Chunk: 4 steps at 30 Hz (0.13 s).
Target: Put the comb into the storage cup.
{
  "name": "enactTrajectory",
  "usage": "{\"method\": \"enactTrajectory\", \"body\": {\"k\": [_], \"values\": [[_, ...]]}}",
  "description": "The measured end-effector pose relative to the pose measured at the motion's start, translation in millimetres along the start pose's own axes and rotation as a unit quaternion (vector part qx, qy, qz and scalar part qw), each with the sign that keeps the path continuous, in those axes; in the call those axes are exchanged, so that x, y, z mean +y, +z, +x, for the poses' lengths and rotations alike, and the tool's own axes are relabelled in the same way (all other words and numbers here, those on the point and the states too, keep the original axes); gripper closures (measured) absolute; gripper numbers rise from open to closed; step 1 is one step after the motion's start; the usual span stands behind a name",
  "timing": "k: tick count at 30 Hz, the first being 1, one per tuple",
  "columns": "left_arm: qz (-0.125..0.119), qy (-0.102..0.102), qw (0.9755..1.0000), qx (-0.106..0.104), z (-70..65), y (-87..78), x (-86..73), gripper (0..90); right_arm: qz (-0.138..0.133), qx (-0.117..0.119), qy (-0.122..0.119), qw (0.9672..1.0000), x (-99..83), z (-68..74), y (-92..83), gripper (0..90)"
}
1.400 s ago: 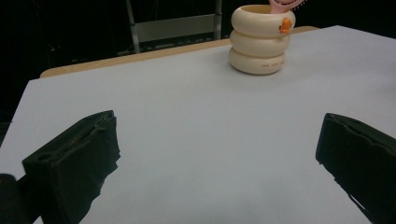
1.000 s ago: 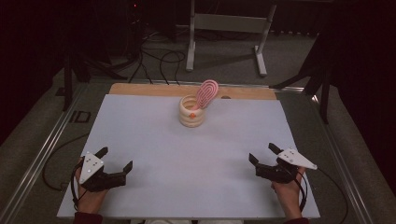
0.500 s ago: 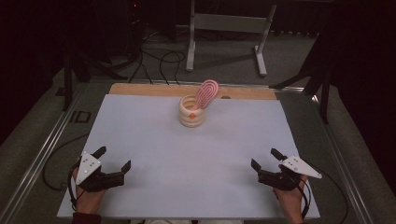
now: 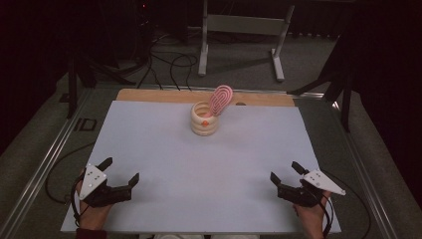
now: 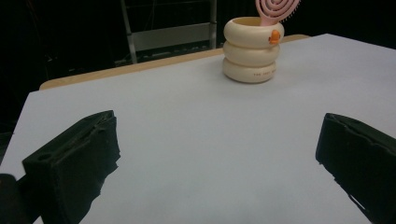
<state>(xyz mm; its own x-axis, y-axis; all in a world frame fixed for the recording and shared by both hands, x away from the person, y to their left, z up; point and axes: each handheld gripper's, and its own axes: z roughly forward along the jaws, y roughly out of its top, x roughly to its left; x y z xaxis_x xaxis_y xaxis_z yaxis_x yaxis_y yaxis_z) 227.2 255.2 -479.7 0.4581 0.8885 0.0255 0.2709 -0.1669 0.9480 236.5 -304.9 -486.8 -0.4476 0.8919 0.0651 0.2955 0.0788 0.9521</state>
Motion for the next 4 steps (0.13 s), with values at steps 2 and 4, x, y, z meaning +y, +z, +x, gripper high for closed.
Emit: {"method": "enactTrajectory", "body": {"k": [2,4], "values": [[0.003,0.001,1.0,0.001,-0.2,0.7,-0.6,0.1,0.002,-0.001,-0.007,1.0,-0.3,1.0,0.7,9.5],[0.004,0.002,1.0,0.0,-0.5,1.3,-0.8,0.1,0.002,-0.001,-0.009,1.0,-0.3,1.4,0.8,9.6]]}}
